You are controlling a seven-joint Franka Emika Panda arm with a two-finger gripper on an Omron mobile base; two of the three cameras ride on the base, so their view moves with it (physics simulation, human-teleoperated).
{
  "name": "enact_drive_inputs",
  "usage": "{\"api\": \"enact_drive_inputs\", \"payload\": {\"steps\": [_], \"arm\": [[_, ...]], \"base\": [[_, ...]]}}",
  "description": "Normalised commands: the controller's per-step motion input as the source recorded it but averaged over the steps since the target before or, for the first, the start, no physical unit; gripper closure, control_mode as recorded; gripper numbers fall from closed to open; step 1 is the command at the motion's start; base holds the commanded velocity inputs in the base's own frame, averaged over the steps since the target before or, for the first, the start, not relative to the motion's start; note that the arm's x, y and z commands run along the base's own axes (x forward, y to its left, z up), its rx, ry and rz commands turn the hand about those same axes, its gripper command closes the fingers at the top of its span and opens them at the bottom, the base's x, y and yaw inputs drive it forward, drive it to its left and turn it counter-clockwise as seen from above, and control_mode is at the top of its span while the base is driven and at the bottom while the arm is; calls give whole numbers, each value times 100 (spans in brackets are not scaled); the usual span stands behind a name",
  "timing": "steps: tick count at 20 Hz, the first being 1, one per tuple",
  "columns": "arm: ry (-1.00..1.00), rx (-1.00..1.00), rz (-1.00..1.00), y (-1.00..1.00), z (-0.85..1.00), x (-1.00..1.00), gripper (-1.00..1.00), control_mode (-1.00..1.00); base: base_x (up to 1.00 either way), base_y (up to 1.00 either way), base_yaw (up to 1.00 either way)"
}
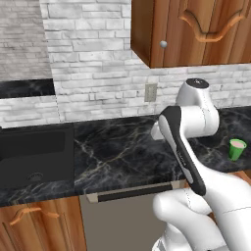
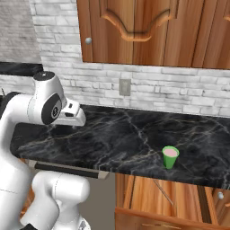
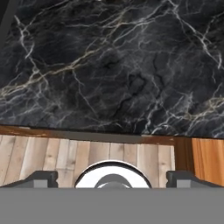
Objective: Pick up the straw from the right drawer and put it inside the smoothie cup.
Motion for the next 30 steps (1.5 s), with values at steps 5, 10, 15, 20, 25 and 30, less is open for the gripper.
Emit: {"api": "enact_drive_inputs", "payload": {"steps": [5, 10, 15, 20, 25, 30], "arm": [[0, 0, 0, 0, 0, 0, -100, 100], [0, 0, 0, 0, 0, 0, -100, 100], [0, 0, 0, 0, 0, 0, -100, 100], [0, 0, 0, 0, 0, 0, -100, 100], [0, 0, 0, 0, 0, 0, -100, 100], [0, 0, 0, 0, 0, 0, -100, 100]], "base": [[-2, 0, -1], [-78, -9, -1], [-87, -11, 0], [-42, -21, 0], [-7, -45, -2], [0, -66, -3]]}}
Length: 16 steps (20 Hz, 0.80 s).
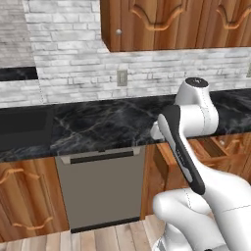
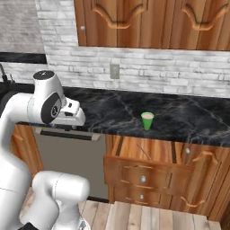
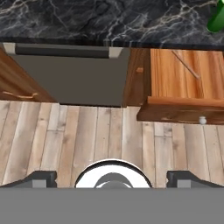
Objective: Pick up the straw from the right drawer and put it inside the smoothie cup.
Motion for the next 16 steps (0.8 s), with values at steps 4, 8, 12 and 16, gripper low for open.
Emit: {"api": "enact_drive_inputs", "payload": {"steps": [4, 8, 12, 16], "arm": [[0, 0, 0, 0, 0, 0, -100, 100], [0, 0, 0, 0, 0, 0, -100, 100], [0, 0, 0, 0, 0, 0, -100, 100], [0, 0, 0, 0, 0, 0, -100, 100]], "base": [[0, -70, -3], [0, -74, -2], [0, -74, 0], [0, -69, 0]]}}
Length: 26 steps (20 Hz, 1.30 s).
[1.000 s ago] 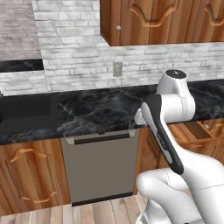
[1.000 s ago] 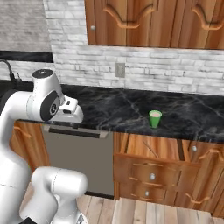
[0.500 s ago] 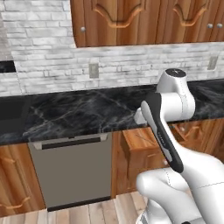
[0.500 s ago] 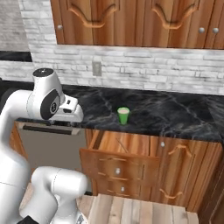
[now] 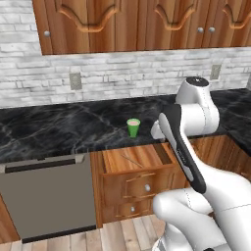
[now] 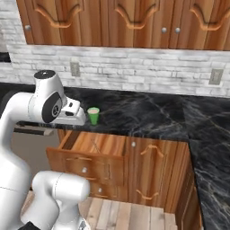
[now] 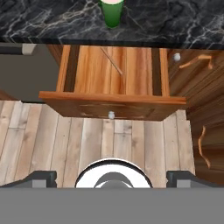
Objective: Pick up the straw from the right drawer and put it inside the smoothie cup.
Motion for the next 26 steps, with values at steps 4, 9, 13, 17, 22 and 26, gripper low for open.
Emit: {"api": "enact_drive_inputs", "payload": {"steps": [4, 9, 13, 17, 22, 26], "arm": [[0, 0, 0, 0, 0, 0, -100, 100], [0, 0, 0, 0, -1, 8, -100, -100], [0, 0, 0, 1, -16, 34, -100, -100], [0, 0, 0, 13, -18, 39, -100, -100], [2, 0, 0, 14, -18, 51, -100, -100], [4, 0, 0, 18, -16, 55, -100, -100]], "base": [[0, -53, 0], [0, -1, 0], [0, 0, 0], [0, 0, 0], [0, 0, 0], [0, 0, 0]]}}
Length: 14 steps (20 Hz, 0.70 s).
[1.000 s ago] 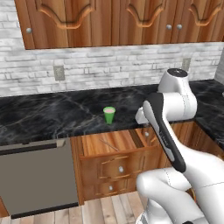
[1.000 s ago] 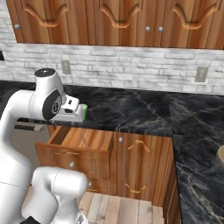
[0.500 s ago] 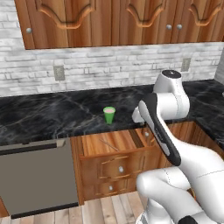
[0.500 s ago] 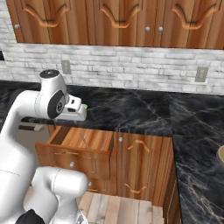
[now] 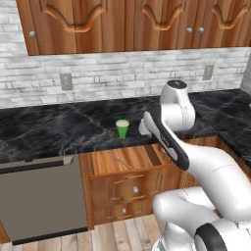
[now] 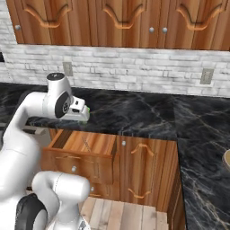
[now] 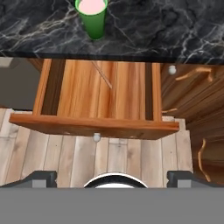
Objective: Pick up the straw from the right drawer and put it inside the smoothie cup.
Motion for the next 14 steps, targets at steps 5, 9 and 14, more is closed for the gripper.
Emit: {"api": "enact_drive_inputs", "payload": {"steps": [5, 9, 14], "arm": [[8, 0, 0, 16, -27, 50, -100, -100], [10, 0, 0, 8, -22, 32, -100, -100], [11, 0, 0, 0, -26, 31, -100, -100]], "base": [[0, 0, 0], [0, 0, 0], [0, 0, 0]]}}
